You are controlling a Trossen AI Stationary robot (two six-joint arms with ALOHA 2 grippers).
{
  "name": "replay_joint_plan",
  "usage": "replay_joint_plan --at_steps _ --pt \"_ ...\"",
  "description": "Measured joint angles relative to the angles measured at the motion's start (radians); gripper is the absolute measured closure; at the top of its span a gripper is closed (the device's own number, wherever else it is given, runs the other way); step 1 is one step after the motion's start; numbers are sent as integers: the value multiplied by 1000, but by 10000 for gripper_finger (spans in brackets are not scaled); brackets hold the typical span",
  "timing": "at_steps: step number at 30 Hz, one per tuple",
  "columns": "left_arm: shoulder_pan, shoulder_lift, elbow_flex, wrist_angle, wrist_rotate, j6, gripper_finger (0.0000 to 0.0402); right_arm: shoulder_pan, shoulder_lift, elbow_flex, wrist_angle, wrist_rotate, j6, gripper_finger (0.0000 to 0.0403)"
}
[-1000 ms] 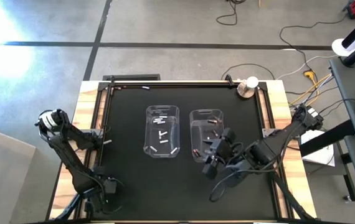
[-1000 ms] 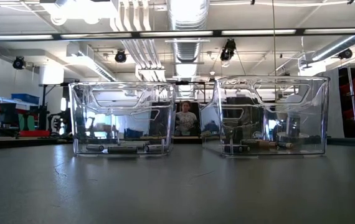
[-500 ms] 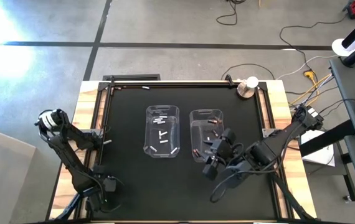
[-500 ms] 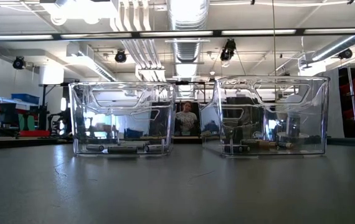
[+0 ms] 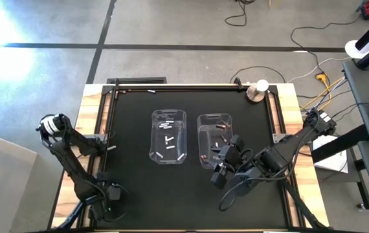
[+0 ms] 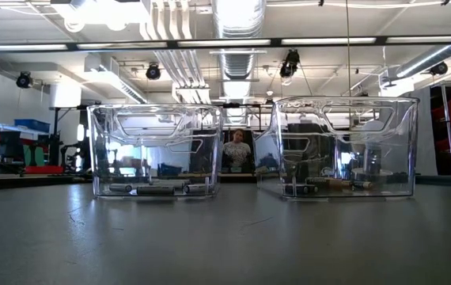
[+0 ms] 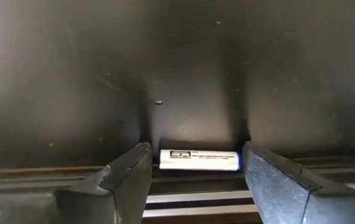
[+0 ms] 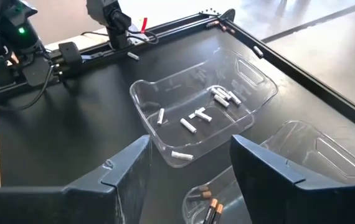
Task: Sort batteries
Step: Put the white battery into the left transparent bin
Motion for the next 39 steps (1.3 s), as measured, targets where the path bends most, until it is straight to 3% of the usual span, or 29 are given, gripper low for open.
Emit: replay_joint_plan --at_steps 7,24,34,39 --pt "-3 54 41 -25 24 209 160 2 0 0 0 -26 2 192" --pt "5 106 37 -32 99 14 157 11 0 -1 -1 -29 7 195" --pt "4 106 38 -37 67 38 220 12 0 -1 -1 -74 7 200" --pt "2 104 48 -42 31 111 228 26 -6 24 -10 -82 -2 201"
